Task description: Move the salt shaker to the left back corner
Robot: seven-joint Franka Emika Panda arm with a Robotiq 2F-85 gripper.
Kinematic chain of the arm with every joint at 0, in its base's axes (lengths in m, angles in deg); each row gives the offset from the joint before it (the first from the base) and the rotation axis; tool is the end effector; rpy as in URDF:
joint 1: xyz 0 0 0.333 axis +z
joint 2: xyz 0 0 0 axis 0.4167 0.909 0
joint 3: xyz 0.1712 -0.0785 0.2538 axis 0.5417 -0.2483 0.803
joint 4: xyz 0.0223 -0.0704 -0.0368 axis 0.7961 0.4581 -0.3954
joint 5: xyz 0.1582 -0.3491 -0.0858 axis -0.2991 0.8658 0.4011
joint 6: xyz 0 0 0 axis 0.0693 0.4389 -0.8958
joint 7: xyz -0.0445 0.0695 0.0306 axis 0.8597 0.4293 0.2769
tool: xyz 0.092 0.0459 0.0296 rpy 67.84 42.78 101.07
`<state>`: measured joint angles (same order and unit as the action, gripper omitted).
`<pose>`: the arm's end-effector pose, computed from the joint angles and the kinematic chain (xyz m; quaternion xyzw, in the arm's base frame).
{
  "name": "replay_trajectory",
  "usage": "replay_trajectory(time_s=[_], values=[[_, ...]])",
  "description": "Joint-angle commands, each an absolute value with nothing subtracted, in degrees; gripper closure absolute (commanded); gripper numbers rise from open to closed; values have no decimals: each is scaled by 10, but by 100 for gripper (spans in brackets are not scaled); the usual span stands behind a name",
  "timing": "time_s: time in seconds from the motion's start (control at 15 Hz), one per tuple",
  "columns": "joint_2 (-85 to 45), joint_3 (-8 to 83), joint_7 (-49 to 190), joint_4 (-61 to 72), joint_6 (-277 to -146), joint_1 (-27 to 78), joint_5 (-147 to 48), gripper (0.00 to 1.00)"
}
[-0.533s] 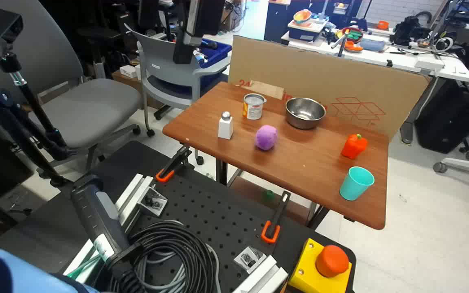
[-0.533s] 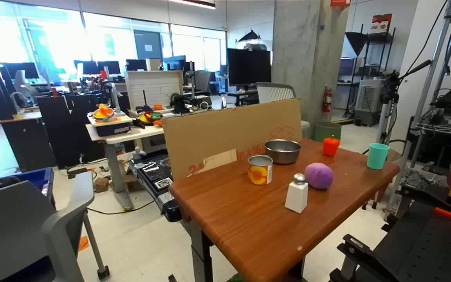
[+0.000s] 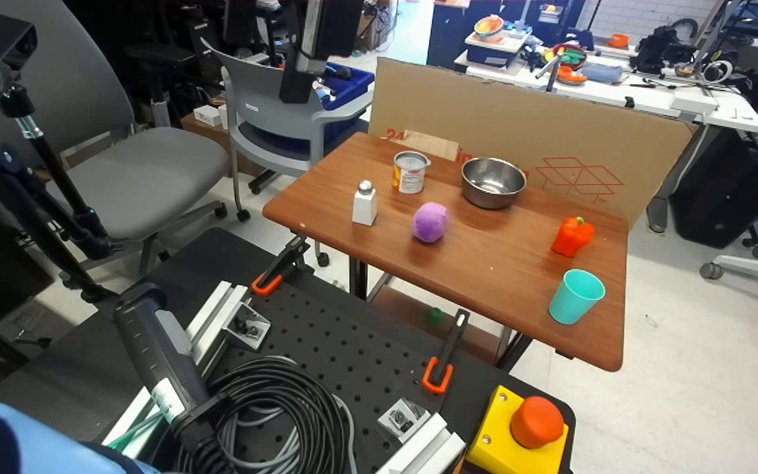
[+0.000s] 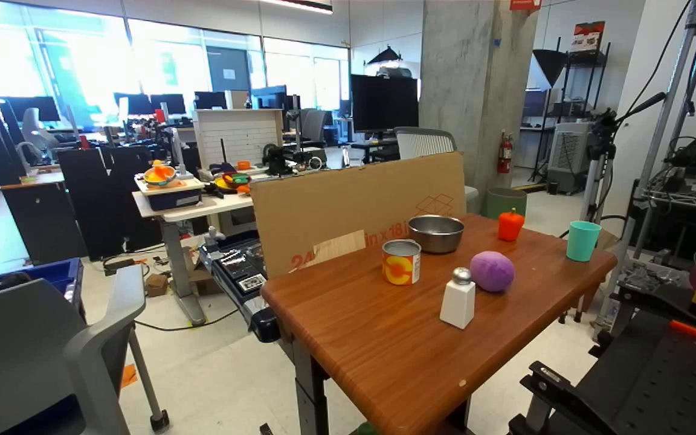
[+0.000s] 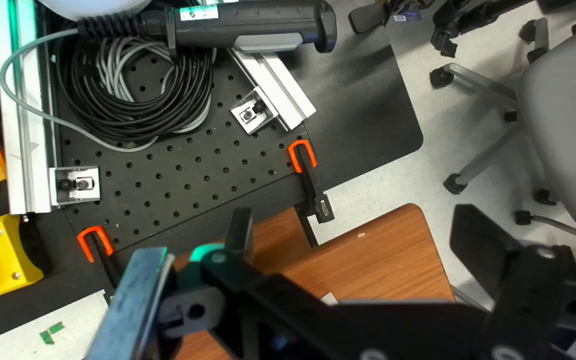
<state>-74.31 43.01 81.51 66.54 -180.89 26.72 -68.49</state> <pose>0.3177 0.0423 0.4214 -0.9754 0.1518 0.1196 0.1064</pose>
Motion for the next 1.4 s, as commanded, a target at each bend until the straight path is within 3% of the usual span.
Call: replay_trajectory(time_s=[0.0, 0.27, 0.73, 1.0, 1.33], values=[[-744, 446, 813, 671, -1814, 257, -683, 0], [-698, 492, 833, 725, -1944, 251, -652, 0], [-448, 575, 998, 703, -2237, 219, -493, 0], [-321, 574, 1109, 657, -2295, 193, -311, 0], [-220, 467, 1140, 568, -2291, 290, -210, 0]])
